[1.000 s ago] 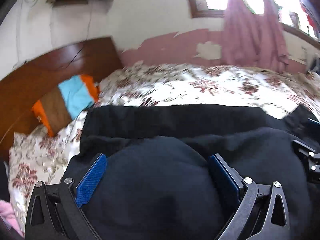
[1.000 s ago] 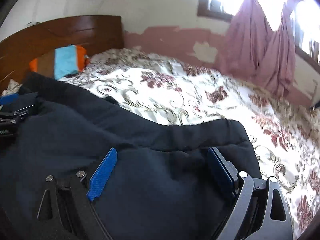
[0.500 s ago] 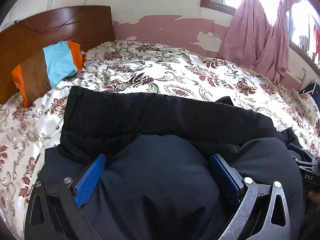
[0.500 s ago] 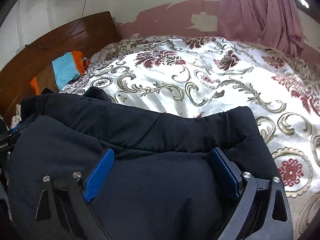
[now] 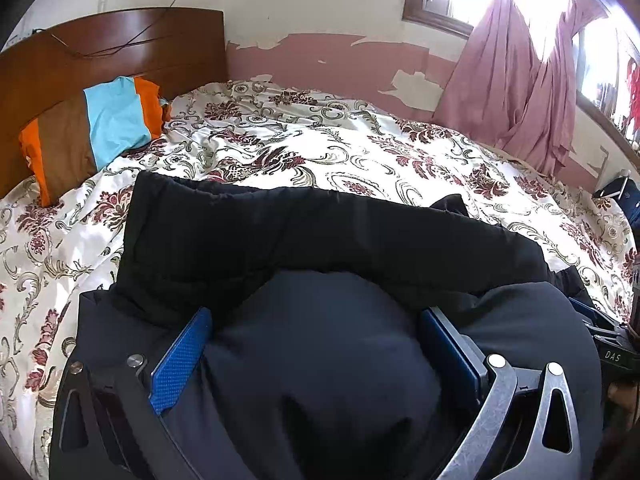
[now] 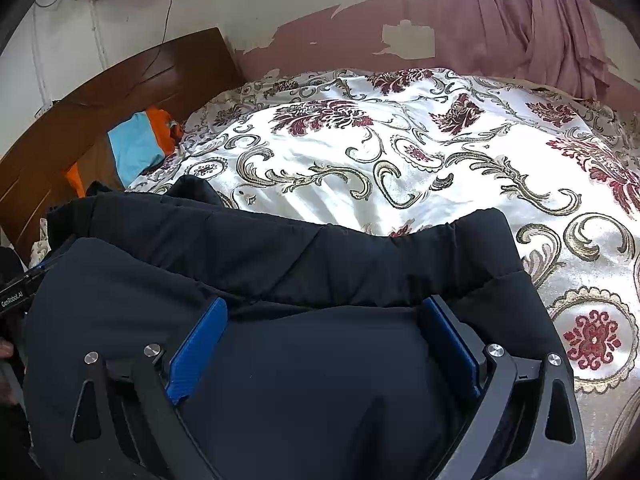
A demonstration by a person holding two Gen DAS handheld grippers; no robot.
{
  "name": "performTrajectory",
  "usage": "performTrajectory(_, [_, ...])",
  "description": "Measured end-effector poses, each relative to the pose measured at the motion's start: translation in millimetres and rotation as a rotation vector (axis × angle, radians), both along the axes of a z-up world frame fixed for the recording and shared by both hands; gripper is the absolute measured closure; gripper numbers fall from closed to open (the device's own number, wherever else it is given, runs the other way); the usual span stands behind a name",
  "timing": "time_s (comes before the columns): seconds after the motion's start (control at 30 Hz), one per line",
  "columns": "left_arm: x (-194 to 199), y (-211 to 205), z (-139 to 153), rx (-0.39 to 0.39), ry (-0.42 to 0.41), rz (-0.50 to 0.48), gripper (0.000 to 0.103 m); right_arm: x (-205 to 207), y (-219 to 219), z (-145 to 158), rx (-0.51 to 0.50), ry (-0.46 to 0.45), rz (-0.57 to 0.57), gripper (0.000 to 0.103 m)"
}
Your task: Fold large clothes
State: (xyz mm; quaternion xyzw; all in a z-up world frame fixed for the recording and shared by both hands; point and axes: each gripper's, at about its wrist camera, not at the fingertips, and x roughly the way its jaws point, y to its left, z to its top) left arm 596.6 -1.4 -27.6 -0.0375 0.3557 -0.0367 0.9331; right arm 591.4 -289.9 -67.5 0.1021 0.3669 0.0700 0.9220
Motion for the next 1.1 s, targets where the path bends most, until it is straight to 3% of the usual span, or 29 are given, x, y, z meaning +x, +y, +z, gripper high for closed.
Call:
performTrajectory(0.33, [-22,10,13,-0.067,-0.068,0.000,0.000,-46,-20,25,0.089,-0.178,-0.055,0.008])
performTrajectory(0.5, [-39,23,20,-0.119,-0.092,0.004,0.000,-74,-35,34,0.129,-0.237,-0.115,0.008])
performTrajectory(0.6, [-48,31,24,-0.111,-0.098,0.017,0.000,-92,-43,40,0.132,-0.264,-0.149,0.008])
performTrajectory(0.87, [-68,42,27,0.033,-0.072,0.019,0.000,-132,-53,51,0.014,-0.282,-0.166,0.008])
performTrajectory(1.1, [-79,56,25,0.050,-0.065,0.020,0.000,-155,-52,60,-0.135,-0.290,-0.150,0.008])
